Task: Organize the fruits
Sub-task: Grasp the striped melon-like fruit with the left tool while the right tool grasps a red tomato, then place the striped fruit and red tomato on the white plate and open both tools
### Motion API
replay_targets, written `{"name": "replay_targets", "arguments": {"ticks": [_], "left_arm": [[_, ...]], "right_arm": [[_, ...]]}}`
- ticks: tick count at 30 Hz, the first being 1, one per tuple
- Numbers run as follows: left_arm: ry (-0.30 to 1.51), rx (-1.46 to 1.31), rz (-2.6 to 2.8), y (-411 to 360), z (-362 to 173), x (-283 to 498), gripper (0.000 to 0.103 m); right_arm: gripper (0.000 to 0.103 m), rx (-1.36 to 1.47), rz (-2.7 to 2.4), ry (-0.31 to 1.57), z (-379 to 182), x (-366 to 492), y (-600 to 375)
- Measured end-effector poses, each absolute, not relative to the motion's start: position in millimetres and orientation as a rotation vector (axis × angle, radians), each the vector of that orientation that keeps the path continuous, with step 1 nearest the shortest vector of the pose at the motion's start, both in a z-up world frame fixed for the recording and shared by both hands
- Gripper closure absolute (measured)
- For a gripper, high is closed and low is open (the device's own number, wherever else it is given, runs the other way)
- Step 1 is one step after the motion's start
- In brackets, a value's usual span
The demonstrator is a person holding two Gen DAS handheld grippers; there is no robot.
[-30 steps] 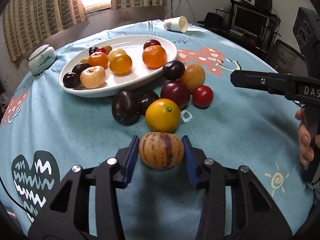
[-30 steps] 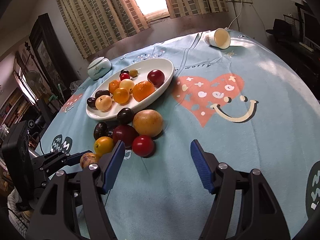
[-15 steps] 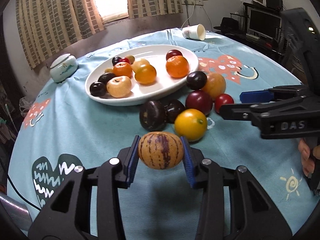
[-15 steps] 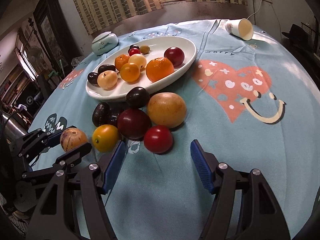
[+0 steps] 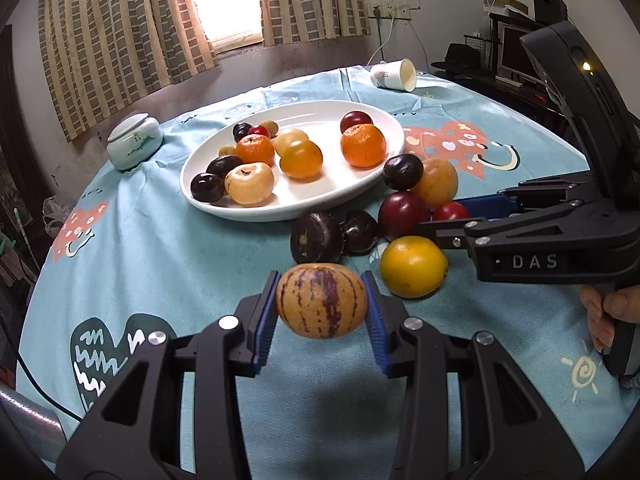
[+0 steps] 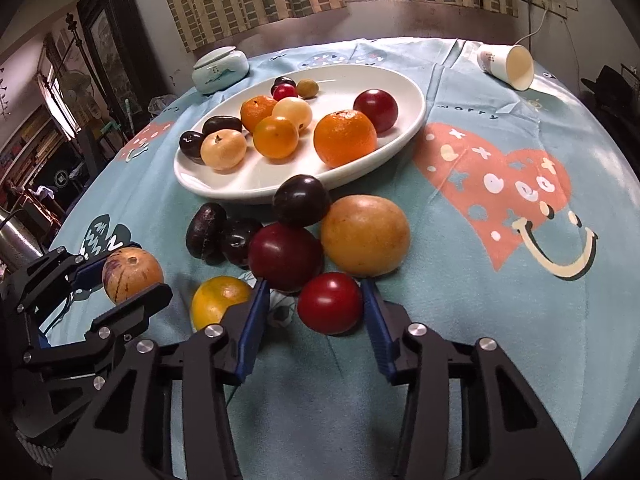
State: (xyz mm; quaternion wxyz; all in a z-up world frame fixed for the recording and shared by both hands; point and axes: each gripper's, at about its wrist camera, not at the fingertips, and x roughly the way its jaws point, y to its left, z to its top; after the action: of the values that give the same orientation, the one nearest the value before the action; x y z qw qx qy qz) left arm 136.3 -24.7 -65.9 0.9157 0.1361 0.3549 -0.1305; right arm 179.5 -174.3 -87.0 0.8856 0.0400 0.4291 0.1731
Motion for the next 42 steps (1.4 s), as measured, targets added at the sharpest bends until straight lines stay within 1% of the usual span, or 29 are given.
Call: {"name": "replay_targets", "arguments": {"ticks": [2,7,9,20,27,33,35,38,42], "left_arm": [[0.727,0.279,-0.267,-24,-65,136,0.062],[0.722,0.28,-0.263,-24,-64,135,0.062],[0.719,0.281,-0.262,-24,-64,135,0.062],[0.712,0.22,-0.228,-9,-57,139,0.062],[0.703,0.188,-0.227,1,-38,153,0.062],[0.633,0.204,-0.179,4,2,199,0.062],[0.634,0.194,-0.165,6,8,220,0.062],[0.661,0.174,-0.142,9,2,252,0.062],[0.718,0.119,-0.13,15,-20,286,0.062]], "right_arm": [[0.063,0.08,0.357,0.894,-88,178,-174],[0.066,0.081,0.356,0.886,-87,171,-174],[0.071,0.08,0.345,0.88,-88,171,-175],[0.071,0.131,0.335,0.811,-75,152,-189],[0.071,0.17,0.341,0.712,-41,138,-204],[0.071,0.131,0.312,0.604,18,170,-211],[0.071,0.135,0.311,0.587,26,187,-210],[0.071,0.157,0.322,0.595,21,221,-201],[0.071,0.155,0.354,0.669,-4,262,-181]]}}
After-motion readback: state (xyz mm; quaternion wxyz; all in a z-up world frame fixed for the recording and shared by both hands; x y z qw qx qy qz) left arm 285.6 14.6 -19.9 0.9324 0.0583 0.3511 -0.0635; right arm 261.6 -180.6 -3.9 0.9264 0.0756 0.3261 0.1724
